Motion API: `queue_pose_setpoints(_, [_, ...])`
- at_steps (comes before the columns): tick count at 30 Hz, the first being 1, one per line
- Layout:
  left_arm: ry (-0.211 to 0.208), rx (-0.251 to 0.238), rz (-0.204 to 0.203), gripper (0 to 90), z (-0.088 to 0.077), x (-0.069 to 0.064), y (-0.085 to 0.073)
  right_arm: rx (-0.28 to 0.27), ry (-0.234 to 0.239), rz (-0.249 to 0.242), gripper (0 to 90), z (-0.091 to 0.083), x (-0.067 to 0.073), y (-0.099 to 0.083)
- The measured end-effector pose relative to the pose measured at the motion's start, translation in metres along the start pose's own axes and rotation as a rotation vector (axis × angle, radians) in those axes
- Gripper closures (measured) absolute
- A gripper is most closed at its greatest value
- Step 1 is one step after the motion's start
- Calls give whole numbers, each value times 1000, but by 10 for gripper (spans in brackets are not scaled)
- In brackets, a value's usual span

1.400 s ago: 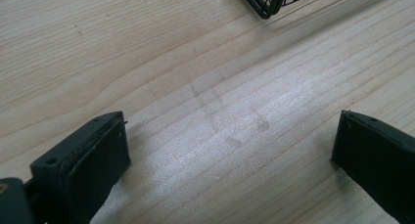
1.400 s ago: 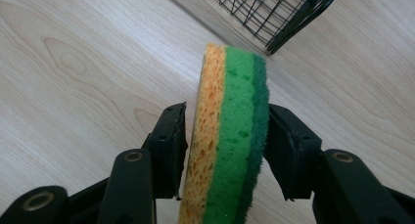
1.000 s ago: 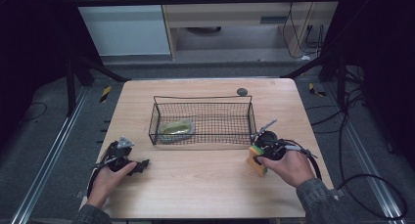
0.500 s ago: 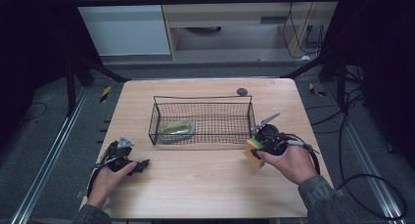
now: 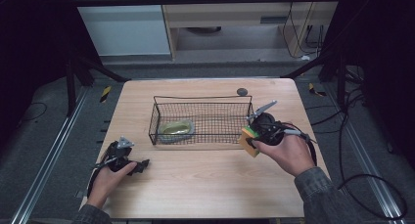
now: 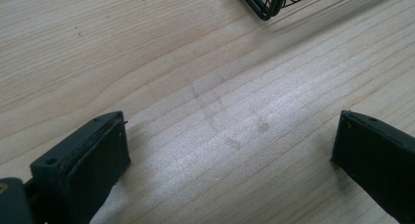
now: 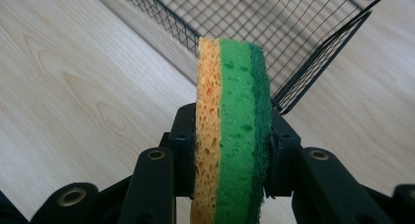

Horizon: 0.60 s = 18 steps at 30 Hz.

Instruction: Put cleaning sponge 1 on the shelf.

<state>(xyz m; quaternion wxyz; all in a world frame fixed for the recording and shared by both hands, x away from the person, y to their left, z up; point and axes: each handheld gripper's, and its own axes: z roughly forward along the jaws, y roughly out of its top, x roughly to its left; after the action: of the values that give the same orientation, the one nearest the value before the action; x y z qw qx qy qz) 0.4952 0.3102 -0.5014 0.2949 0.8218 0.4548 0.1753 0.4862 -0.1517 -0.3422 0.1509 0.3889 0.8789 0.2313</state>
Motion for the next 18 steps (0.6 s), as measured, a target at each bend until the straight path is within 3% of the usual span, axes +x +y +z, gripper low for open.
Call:
queue_pose_setpoints(6, [1, -3, -2, 0, 0, 0, 0, -24, -20, -13, 641, -12, -3, 17])
queue_pose_setpoints(18, [0, -7, -4, 0, 0, 0, 0, -12, -58, -71, 641, -20, -5, 42])
